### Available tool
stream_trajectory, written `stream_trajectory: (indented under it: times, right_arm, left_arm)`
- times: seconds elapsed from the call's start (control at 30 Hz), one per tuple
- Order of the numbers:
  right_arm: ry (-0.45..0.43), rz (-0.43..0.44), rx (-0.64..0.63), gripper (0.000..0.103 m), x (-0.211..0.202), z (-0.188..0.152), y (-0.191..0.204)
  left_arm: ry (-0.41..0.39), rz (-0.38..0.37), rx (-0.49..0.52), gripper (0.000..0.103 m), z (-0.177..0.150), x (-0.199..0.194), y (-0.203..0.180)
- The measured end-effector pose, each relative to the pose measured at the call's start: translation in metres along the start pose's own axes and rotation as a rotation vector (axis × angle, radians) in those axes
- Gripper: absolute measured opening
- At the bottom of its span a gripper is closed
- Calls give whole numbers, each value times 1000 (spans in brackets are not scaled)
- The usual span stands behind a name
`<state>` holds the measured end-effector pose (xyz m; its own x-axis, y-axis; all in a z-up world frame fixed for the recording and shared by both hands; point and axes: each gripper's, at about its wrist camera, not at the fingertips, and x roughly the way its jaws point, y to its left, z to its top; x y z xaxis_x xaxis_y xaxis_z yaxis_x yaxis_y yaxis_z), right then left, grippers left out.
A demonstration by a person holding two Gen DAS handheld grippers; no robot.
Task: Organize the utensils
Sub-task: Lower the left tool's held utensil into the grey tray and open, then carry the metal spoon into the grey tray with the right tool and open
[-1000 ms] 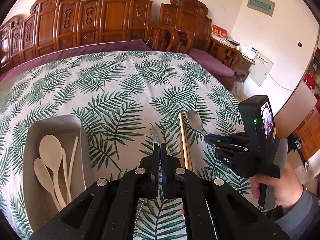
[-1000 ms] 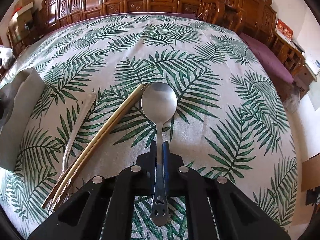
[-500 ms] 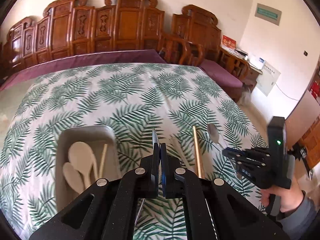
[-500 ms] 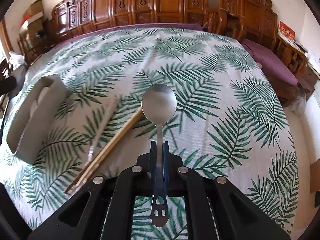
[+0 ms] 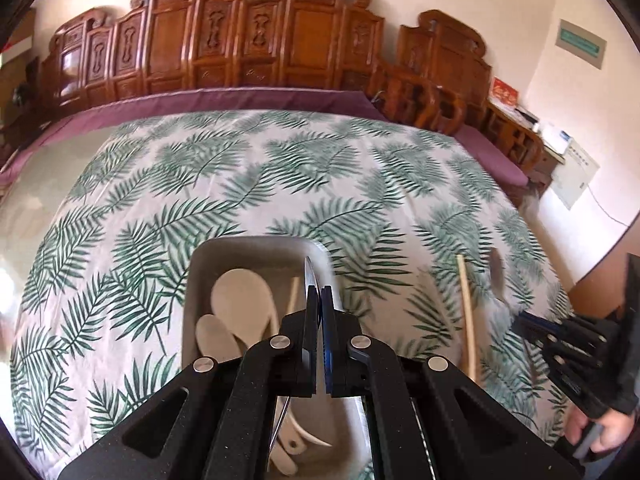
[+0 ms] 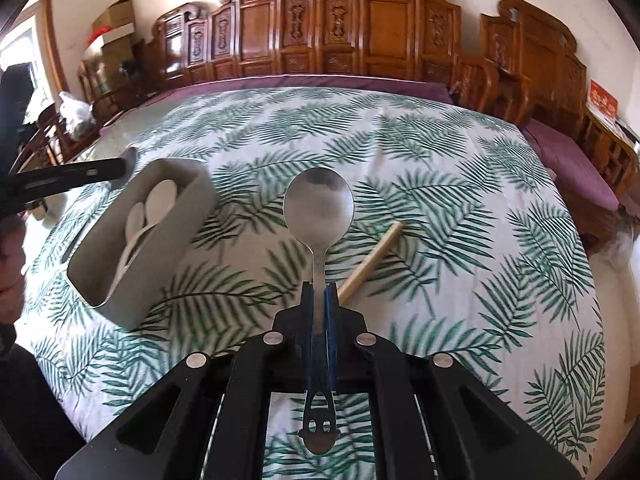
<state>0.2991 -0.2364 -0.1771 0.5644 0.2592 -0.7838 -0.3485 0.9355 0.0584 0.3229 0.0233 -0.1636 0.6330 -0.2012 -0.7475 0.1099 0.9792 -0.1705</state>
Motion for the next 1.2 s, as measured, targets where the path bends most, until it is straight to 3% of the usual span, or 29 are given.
stream_trajectory:
  times: [0.53,0.77,1.2]
  right_arm:
    - [-34,79,-57,7,-14,3,39]
    - [-39,84,-75,7,-16,7,53]
    - [-41,128,-124,7,-13,17,97]
  left_arm:
    - [88,14,-68,1,-3,50,26]
    - [62,30,-68,4,-3,32,34]
    - [-27,128,-23,24,-6,-29,54]
